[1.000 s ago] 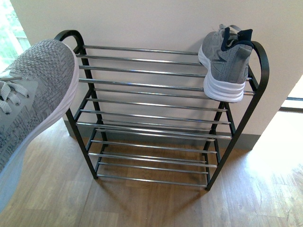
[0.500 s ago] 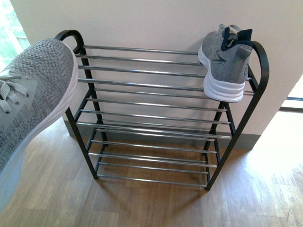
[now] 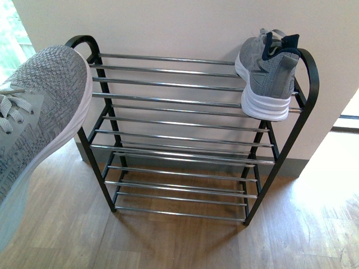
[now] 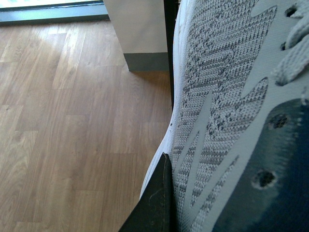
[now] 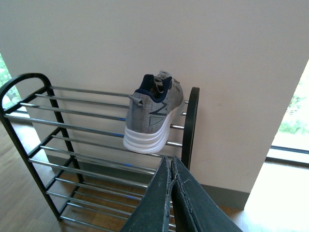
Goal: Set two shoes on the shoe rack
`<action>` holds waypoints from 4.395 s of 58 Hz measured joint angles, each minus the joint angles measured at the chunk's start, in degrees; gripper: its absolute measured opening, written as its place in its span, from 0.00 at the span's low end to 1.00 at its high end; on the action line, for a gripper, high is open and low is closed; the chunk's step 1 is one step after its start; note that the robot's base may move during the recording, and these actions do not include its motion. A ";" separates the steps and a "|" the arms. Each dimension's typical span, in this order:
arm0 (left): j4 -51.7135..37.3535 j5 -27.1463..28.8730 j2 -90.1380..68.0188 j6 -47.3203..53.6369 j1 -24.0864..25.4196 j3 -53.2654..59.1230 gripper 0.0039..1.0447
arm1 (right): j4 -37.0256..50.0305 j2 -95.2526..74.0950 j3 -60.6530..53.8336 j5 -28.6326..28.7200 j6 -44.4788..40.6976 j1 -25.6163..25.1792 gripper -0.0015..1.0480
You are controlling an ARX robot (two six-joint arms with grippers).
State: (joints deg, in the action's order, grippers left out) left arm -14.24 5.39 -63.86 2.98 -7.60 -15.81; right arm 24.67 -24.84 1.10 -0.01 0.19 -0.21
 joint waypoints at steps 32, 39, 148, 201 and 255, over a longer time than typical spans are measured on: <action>0.00 0.00 0.00 0.00 0.00 0.00 0.01 | -11.96 12.26 0.00 0.00 0.00 0.02 0.01; 0.00 0.00 0.00 0.00 0.00 0.00 0.01 | -13.57 13.81 0.00 0.00 0.00 0.04 0.01; -16.85 13.94 -4.81 -6.47 -4.17 3.15 0.01 | -24.61 24.57 0.02 -0.07 -0.02 0.15 0.91; 10.64 7.50 -46.77 -49.75 -17.57 -50.77 0.01 | -24.61 24.57 0.02 -0.02 -0.02 0.15 0.91; 17.29 7.50 -51.98 -49.40 -17.51 -58.07 0.01 | -24.61 24.57 0.02 -0.02 -0.02 0.15 0.91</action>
State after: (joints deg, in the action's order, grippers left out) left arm 3.05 12.88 -115.83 -46.41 -25.10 -73.89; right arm 0.05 -0.27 1.13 -0.03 0.16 -0.05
